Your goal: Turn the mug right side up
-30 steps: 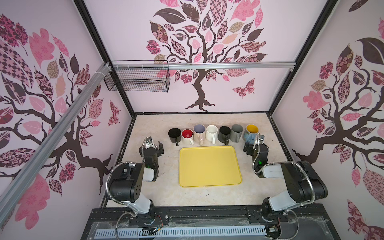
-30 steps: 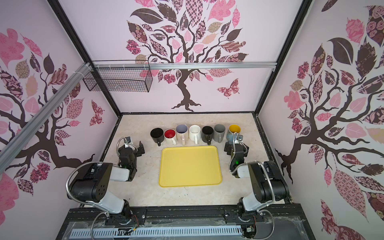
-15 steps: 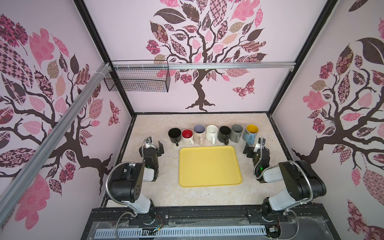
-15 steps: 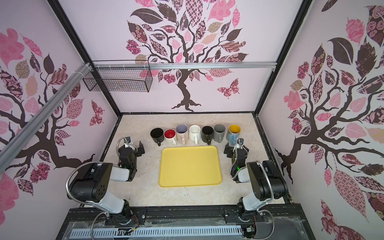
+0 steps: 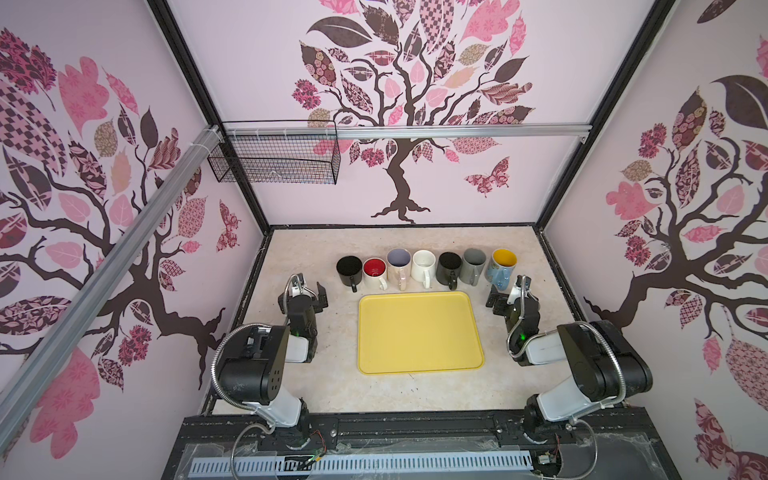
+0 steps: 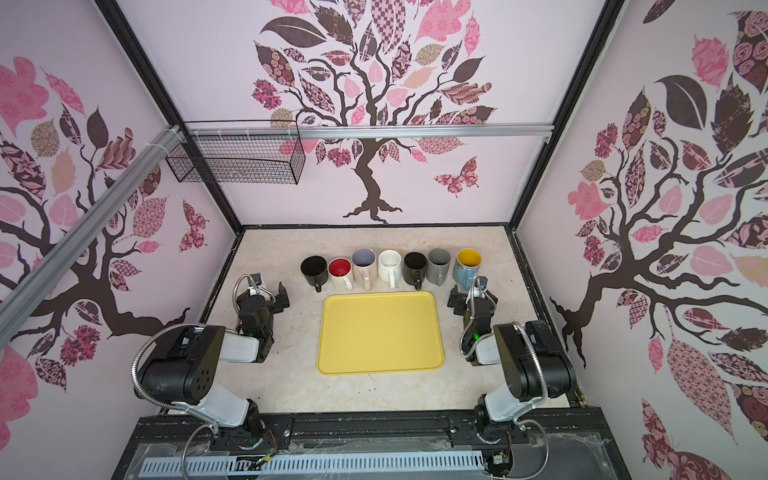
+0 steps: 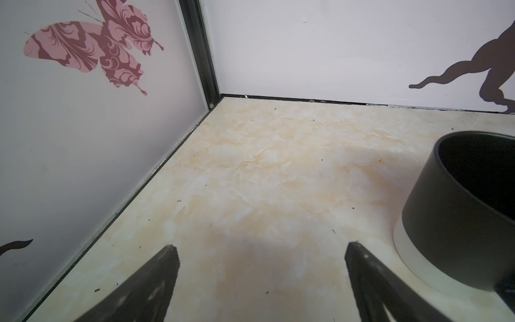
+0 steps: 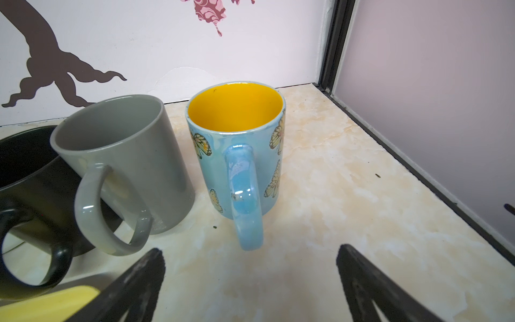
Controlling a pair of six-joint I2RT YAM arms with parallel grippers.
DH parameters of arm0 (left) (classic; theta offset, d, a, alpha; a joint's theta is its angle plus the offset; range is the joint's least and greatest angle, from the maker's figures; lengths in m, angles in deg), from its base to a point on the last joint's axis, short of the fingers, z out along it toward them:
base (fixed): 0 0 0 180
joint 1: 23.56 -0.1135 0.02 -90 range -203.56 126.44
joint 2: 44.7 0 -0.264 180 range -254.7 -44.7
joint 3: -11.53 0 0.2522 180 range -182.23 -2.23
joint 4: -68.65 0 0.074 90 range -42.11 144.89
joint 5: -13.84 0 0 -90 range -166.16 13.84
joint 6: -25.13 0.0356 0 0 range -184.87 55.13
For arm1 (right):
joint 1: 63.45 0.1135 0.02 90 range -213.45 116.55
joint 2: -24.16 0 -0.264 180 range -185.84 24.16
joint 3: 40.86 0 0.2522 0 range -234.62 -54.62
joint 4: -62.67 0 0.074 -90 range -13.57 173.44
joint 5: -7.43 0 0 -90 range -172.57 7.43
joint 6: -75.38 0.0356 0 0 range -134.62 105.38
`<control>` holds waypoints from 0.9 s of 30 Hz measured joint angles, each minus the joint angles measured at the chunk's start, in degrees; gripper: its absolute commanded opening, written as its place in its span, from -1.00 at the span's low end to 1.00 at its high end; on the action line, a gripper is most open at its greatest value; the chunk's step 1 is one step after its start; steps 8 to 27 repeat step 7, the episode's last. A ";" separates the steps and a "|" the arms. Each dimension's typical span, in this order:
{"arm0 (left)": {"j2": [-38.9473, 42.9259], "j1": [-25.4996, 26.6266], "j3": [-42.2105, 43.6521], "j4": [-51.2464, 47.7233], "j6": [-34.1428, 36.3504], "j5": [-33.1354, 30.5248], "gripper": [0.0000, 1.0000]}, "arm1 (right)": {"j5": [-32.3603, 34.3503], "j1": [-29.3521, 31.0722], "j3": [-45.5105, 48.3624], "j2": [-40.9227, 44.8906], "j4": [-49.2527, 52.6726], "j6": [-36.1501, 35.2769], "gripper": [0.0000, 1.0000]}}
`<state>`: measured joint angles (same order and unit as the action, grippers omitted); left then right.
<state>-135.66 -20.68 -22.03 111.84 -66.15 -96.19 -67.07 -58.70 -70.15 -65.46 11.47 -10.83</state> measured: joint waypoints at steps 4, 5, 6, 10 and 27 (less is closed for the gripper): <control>0.00 0.00 0.00 0.00 0.00 0.00 0.93 | -0.28 -0.02 -0.33 -0.07 0.52 0.00 0.99; 0.00 0.00 0.00 0.00 0.00 0.00 0.93 | -0.35 -0.02 -0.35 -0.07 0.48 0.00 0.99; 0.00 0.00 0.00 0.00 0.00 0.00 0.93 | -0.37 -0.02 -0.35 -0.04 0.48 0.00 0.99; 0.00 0.00 0.00 0.00 0.00 0.00 0.93 | -0.39 -0.02 -0.35 -0.04 0.48 0.00 0.99; 0.00 0.00 0.00 0.00 0.00 0.00 0.93 | -0.39 -0.02 -0.35 -0.04 0.48 0.00 0.99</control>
